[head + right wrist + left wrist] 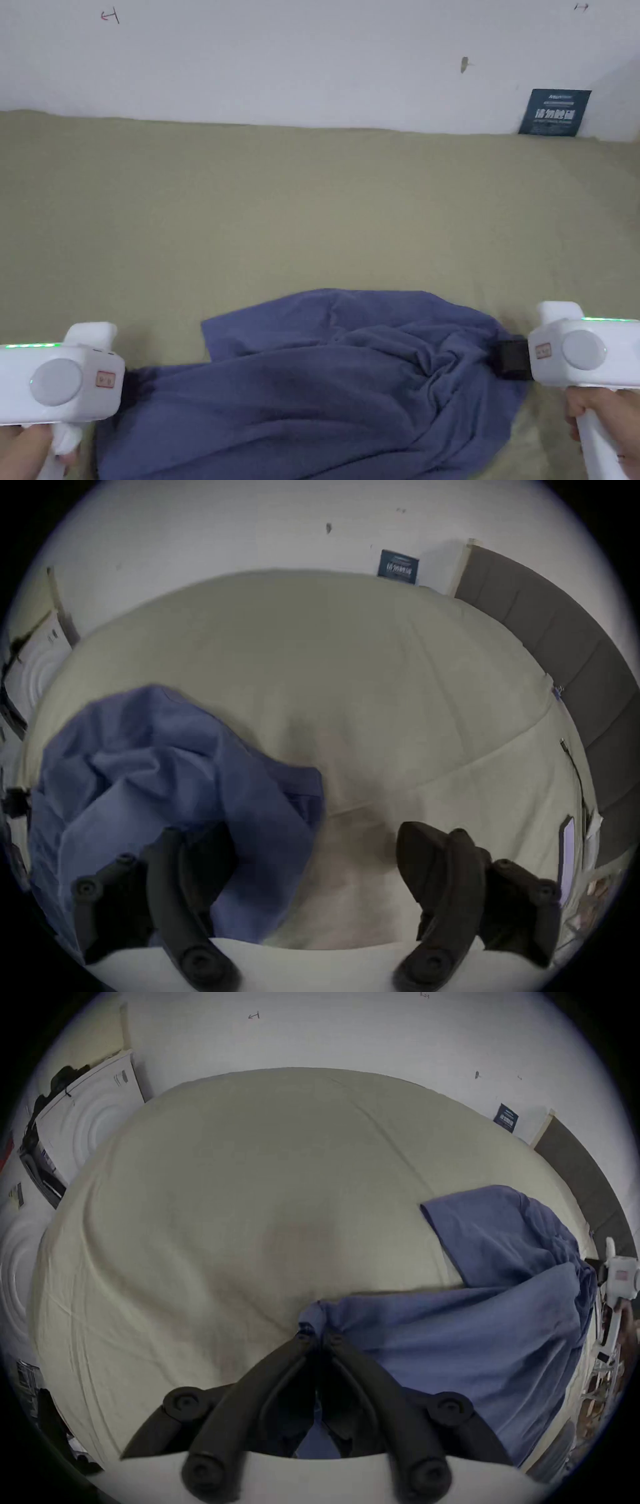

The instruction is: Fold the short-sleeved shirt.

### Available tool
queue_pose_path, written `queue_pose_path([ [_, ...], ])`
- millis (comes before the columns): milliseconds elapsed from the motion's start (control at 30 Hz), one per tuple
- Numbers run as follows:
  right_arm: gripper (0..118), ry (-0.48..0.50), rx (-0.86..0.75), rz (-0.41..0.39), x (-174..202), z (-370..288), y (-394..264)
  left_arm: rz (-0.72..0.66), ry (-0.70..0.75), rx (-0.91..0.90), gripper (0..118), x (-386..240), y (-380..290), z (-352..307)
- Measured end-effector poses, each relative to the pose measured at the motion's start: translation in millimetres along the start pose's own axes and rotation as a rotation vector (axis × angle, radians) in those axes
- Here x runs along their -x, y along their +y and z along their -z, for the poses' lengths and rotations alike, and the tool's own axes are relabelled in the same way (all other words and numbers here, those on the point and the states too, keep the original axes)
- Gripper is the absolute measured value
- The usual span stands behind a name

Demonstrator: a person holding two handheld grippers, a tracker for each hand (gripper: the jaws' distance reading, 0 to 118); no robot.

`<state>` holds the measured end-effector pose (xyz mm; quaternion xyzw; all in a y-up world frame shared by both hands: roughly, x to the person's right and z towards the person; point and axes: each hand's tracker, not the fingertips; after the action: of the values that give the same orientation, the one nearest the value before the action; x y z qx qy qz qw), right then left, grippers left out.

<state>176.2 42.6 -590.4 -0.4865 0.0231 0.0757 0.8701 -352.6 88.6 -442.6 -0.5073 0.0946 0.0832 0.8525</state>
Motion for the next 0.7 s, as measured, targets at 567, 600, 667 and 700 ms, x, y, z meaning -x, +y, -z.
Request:
queue_pose_path([
  [567,4,0.114,-0.444,0.027,-34.8,-254.6,17.4,-0.041,0.121,-0.350,1,38.7,12.1,-219.4],
  [600,4,0.130,-0.449,0.043,-45.9,-260.4,27.7,-0.046,0.129,-0.372,1,40.3,14.6,-235.9],
  [667,4,0.135,-0.512,0.047,-47.3,-293.4,35.4,-0.047,0.135,-0.406,1,41.8,23.8,-269.7],
  [700,4,0.140,-0.522,0.042,-47.5,-305.7,40.5,-0.046,0.138,-0.434,1,40.6,28.8,-279.9],
])
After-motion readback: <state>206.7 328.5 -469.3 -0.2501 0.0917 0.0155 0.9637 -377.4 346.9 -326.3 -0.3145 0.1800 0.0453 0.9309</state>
